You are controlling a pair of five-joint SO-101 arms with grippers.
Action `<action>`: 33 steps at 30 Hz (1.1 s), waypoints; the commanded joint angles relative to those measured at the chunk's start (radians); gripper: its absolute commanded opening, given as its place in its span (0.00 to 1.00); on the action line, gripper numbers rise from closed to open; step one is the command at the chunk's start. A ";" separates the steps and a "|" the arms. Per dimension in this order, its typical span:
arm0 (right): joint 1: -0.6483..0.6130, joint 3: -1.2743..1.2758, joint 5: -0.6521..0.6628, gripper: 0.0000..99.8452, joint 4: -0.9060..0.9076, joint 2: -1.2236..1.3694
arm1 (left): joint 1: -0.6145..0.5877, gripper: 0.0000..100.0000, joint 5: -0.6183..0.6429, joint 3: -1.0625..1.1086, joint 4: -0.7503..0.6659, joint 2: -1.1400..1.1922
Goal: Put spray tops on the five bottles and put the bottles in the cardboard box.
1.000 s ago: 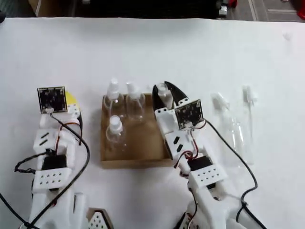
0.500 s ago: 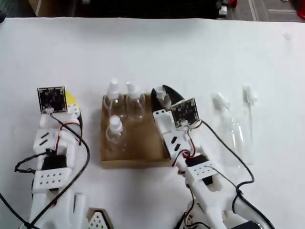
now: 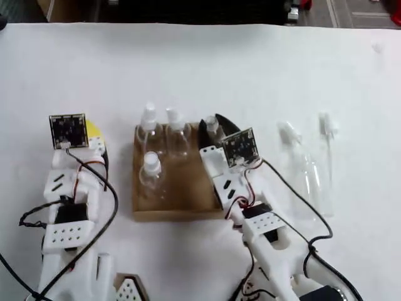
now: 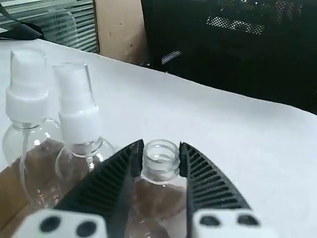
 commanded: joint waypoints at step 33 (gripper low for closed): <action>-0.033 -0.051 0.014 0.23 -0.022 -0.071 | 0.004 0.02 -0.008 -0.011 -0.035 -0.005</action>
